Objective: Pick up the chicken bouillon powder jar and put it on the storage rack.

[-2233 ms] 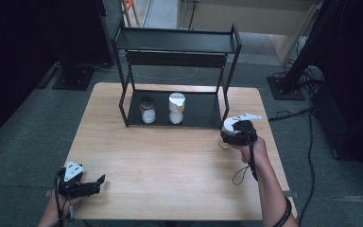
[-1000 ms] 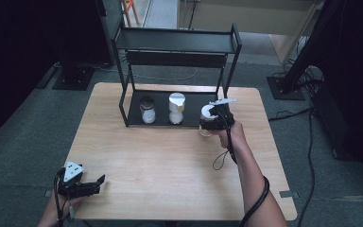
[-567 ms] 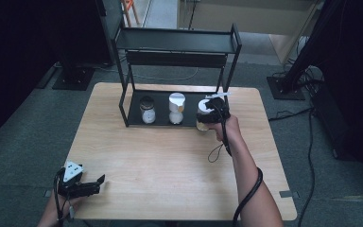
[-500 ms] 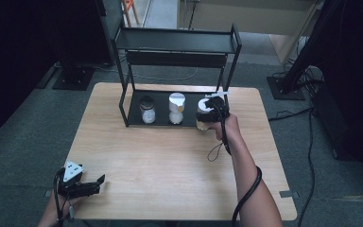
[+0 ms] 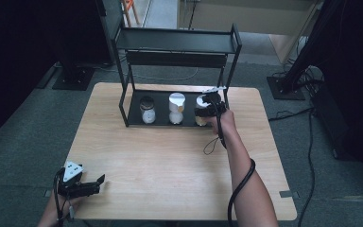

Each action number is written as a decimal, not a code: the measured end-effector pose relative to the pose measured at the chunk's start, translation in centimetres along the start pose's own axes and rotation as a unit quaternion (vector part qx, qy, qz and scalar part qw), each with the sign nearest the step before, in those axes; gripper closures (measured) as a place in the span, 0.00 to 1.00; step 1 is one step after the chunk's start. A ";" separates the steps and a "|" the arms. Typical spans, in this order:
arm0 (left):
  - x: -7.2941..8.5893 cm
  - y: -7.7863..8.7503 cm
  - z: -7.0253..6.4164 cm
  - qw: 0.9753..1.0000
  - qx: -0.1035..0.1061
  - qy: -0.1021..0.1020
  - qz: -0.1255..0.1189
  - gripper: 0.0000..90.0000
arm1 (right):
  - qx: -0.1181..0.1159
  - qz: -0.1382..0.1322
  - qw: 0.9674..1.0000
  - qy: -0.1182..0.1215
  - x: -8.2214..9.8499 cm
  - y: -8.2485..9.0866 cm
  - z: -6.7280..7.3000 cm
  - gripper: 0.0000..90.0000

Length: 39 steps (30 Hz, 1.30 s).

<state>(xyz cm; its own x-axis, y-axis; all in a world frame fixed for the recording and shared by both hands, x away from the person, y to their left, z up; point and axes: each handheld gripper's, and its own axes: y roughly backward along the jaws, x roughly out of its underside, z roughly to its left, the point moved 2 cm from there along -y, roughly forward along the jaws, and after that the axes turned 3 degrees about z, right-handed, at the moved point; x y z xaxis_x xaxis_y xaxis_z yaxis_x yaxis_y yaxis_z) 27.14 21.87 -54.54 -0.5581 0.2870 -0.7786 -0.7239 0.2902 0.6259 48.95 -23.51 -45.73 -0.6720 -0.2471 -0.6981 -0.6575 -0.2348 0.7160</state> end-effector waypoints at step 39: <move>0.0 0.0 0.0 1.000 -0.004 -0.001 0.002 0.03 | -0.007 -0.007 0.998 0.055 3.5 3.2 1.7 0.17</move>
<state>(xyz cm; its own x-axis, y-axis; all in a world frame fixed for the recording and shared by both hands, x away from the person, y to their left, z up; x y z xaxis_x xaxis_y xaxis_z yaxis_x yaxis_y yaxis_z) 27.15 21.82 -54.56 -0.5594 0.2906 -0.7763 -0.7251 0.2823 0.6281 43.90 -23.49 -45.84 -0.6200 -0.3456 -0.7043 -0.6613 -0.2529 0.7062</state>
